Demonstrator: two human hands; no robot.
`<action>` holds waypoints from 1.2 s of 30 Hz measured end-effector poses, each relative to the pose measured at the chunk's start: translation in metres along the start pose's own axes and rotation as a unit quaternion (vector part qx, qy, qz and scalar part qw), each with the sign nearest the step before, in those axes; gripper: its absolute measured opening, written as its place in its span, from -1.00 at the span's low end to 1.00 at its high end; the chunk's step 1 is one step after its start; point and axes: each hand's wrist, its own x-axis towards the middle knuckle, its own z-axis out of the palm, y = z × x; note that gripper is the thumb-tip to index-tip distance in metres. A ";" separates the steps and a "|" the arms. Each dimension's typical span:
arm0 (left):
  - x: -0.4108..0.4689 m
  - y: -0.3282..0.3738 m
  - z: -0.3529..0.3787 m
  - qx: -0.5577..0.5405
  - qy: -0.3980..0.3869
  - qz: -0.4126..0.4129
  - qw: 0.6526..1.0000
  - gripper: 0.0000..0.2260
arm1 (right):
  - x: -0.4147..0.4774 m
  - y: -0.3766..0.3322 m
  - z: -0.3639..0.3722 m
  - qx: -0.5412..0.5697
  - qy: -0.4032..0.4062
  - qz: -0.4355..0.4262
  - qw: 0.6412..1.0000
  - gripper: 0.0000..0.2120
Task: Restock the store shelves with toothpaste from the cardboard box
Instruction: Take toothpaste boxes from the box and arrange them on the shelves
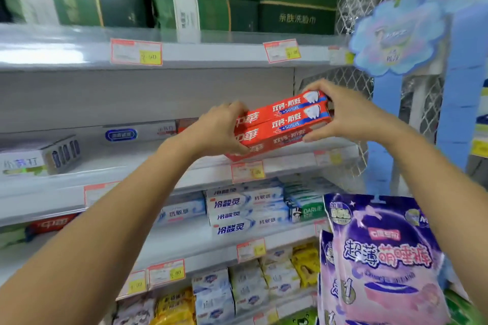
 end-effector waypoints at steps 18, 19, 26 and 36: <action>0.107 0.006 0.073 -0.143 -0.126 -0.115 0.975 -0.50 | 0.035 0.126 0.054 -0.033 0.062 0.181 0.981 -0.11; 0.110 0.008 0.080 -0.148 -0.117 -0.121 0.975 -0.51 | 0.032 0.130 0.057 -0.024 0.070 0.187 0.980 -0.11; 0.120 0.027 0.109 -0.140 -0.005 -0.230 0.963 -0.57 | 0.030 0.134 0.063 -0.005 0.081 0.185 0.979 -0.20; 0.133 0.037 0.124 -0.109 -0.028 -0.290 0.950 -0.47 | 0.033 0.135 0.064 -0.089 0.067 0.188 0.976 -0.35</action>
